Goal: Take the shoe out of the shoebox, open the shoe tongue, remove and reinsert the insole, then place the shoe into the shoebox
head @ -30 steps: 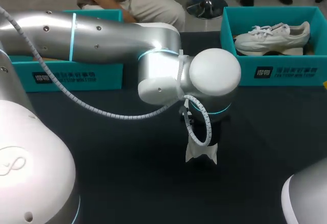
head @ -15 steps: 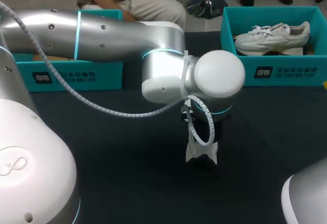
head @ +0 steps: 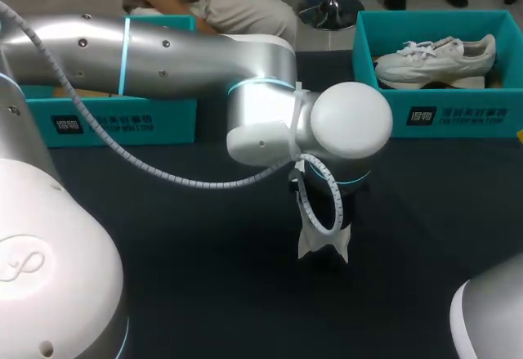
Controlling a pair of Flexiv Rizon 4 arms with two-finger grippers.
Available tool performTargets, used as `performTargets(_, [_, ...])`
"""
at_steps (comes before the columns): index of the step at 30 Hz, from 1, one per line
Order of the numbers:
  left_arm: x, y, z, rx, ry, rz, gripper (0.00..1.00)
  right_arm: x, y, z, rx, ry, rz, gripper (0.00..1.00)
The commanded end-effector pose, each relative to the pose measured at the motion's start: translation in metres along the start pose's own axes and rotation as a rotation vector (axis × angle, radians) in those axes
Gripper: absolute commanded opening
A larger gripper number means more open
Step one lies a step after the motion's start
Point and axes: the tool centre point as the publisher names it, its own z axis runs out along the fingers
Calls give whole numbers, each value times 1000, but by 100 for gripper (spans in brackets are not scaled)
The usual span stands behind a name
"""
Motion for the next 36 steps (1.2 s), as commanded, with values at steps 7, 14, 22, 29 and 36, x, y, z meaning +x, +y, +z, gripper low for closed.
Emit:
performTargets(7, [3,-3,2,3,-3,5,91,-1,3,-1,8,3,1,100])
performTargets(14, [5,-2,0,-5,0,2,100,-1,3,-1,8,3,1,100])
performTargets(22, [5,2,-17,-21,-8,4,100,-1,3,-1,8,3,1,100])
performTargets(29, [6,9,-33,-40,-32,1,100,-1,3,-1,8,3,1,100])
performTargets(36, [9,20,-49,-57,-54,-18,100,-1,3,-1,8,3,1,100])
